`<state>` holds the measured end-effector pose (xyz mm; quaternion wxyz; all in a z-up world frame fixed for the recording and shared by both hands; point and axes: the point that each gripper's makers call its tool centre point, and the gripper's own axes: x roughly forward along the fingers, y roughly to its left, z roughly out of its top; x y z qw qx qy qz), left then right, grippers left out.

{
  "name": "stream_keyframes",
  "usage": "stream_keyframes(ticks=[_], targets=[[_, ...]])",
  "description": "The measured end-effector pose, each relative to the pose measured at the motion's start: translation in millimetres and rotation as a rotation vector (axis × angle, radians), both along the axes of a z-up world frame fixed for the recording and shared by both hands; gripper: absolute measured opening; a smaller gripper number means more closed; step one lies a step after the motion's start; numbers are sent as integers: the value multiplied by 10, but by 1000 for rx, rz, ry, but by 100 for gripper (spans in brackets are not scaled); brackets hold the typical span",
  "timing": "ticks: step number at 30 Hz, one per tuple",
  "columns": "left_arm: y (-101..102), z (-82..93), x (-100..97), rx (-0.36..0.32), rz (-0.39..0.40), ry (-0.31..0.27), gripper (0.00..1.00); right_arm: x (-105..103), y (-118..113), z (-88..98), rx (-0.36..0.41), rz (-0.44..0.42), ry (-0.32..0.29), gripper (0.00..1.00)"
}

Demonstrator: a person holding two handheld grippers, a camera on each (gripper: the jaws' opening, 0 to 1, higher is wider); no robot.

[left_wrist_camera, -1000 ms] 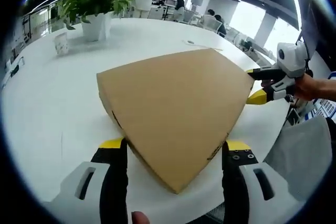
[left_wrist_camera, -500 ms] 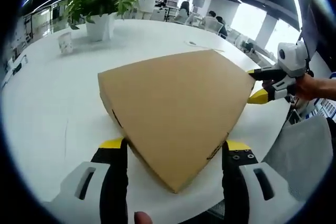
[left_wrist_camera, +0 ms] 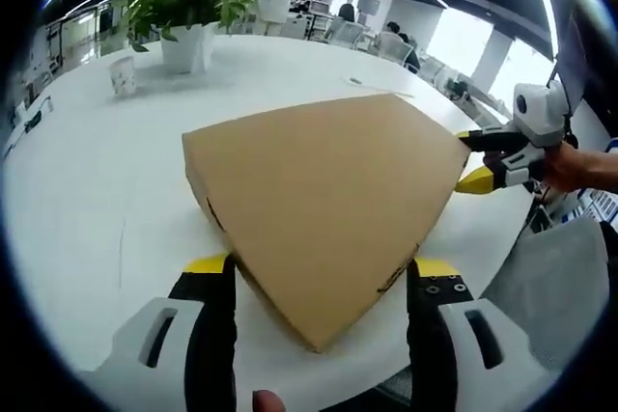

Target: Operate the shoe box by opening the lid, removing the specified soft item, and placing it in the target area until the item is outside and the box remains undamaged.

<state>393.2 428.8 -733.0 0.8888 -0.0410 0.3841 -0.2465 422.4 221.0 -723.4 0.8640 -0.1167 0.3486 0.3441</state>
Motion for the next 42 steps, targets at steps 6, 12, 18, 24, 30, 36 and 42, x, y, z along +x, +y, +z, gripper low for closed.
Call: stream_keyframes(ticks=[6,12,18,24,30,36,42], targets=[[-12,51,-16,-6,10,-4,71,-19,3,62,4,-11,-20,57],[-17,106,-18,0,17,-14,71,-23,-5,166,20,-24,-45,57],[-24,196,-38,-15,34,-27,71,-31,-4,269,34,-31,-73,57],[-1,274,-68,-17,29,-42,71,-19,-8,365,60,-35,-102,57],[21,293,-59,6,12,-60,69,5,2,474,78,-35,-120,57],[81,346,-49,44,4,-86,63,41,7,605,114,-42,-137,57],[144,427,-38,82,19,-117,55,102,35,773,144,-51,-168,57]])
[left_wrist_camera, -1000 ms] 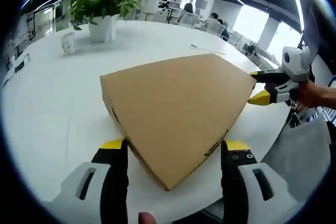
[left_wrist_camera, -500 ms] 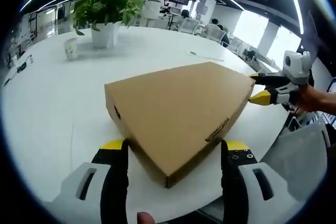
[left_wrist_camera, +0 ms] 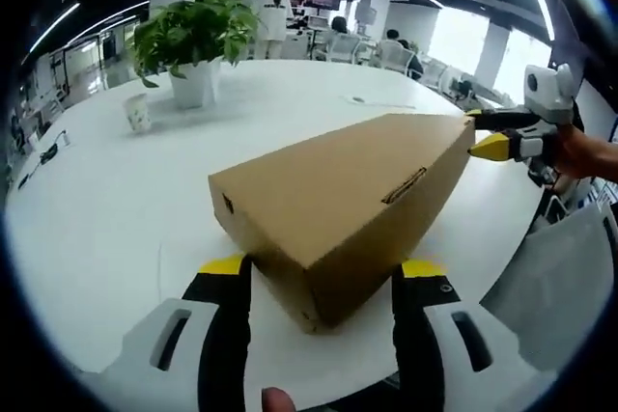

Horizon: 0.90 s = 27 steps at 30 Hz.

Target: Operate the shoe box by opening the lid, removing the specified soft item, and placing it in the target area until the item is outside and the box remains undamaged.

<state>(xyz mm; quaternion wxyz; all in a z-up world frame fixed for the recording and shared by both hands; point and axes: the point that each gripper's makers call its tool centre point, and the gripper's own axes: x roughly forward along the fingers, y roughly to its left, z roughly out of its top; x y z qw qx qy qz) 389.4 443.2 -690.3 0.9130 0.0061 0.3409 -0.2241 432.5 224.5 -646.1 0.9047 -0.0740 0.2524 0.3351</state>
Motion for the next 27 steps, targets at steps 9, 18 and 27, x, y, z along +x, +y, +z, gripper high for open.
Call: stream_keyframes(ticks=[9,18,27], targets=[[111,202,63,60,65,-63,49,93,46,225,7,7,-46,56],[180,350,180,193,36,-167,52,147,73,307,-7,19,-64,56],[202,542,347,303,-18,-292,37,231,119,464,-19,50,-98,56]])
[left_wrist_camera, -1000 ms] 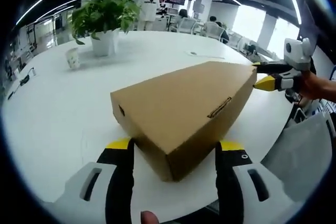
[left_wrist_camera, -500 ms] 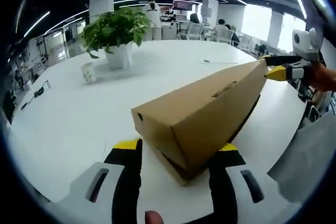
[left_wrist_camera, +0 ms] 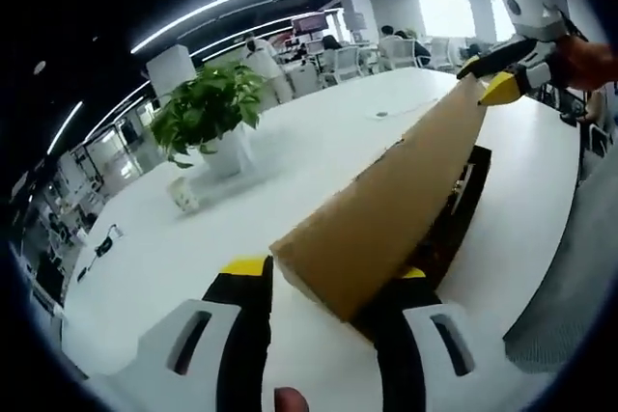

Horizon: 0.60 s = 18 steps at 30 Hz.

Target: Operate the shoe box by opening the lid, removing the specified soft item, and placing it in the target area until the item is outside and the box remains undamaged.

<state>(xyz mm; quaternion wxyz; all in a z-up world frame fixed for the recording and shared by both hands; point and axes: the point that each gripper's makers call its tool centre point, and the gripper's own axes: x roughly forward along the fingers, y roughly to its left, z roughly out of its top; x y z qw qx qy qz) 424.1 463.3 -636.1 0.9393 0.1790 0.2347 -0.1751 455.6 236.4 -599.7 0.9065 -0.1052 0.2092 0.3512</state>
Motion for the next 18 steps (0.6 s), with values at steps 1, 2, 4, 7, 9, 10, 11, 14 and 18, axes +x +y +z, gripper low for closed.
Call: stream_keyframes(ticks=[1,2,4,7,9,10,11,14,18], targets=[[12,0,10,-1,5,4,36,14,-2,6,0,2,-2,56],[32,6,28,-14,12,4,36,20,2,14,-1,7,-5,56],[40,12,28,-27,15,1,36,26,4,30,0,16,-8,55],[59,26,40,-30,14,-2,34,18,-7,42,5,27,-9,54],[75,31,59,-37,13,1,34,16,-20,43,2,37,-15,54],[69,36,56,-40,14,2,33,14,-20,51,5,41,-16,54],[70,46,62,-44,14,3,33,11,-20,56,7,46,-17,54],[56,75,57,-61,20,7,33,-3,-13,57,3,79,-21,55],[59,73,75,-72,20,14,32,33,-26,69,-5,89,-36,53]])
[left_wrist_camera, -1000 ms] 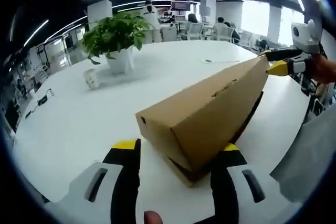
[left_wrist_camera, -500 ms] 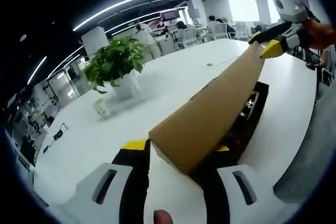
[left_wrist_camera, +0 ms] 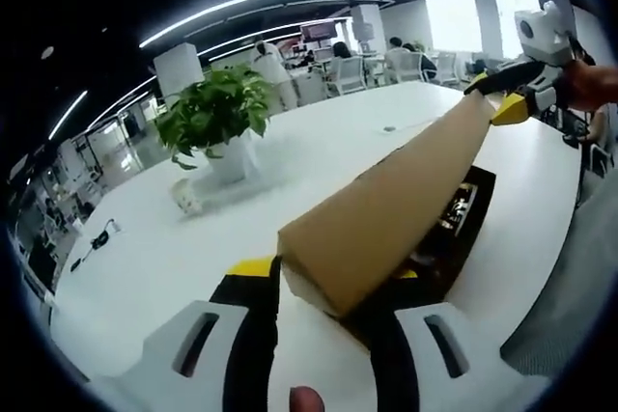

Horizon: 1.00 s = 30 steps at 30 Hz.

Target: Operate the shoe box by opening the lid, removing the specified soft item, and placing it in the target area until the item is outside and the box remains undamaged.

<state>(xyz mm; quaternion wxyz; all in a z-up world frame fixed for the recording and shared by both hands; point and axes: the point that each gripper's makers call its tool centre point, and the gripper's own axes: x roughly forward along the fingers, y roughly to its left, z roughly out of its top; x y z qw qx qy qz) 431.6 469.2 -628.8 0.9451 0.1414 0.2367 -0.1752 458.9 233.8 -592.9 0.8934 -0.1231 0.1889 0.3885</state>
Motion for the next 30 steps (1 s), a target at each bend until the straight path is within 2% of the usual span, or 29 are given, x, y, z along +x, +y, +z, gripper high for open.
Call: stream_keyframes(ticks=[9,14,22,30], targets=[[66,79,101,-24,22,2,26,87,-59,102,77,-9,1,51],[81,120,167,-34,33,-4,25,149,-80,-6,8,1,-2,46],[100,212,288,-36,37,-27,21,380,-108,-67,-7,-55,6,34],[120,297,387,-61,54,-38,17,580,-176,-136,-71,-113,-5,16]])
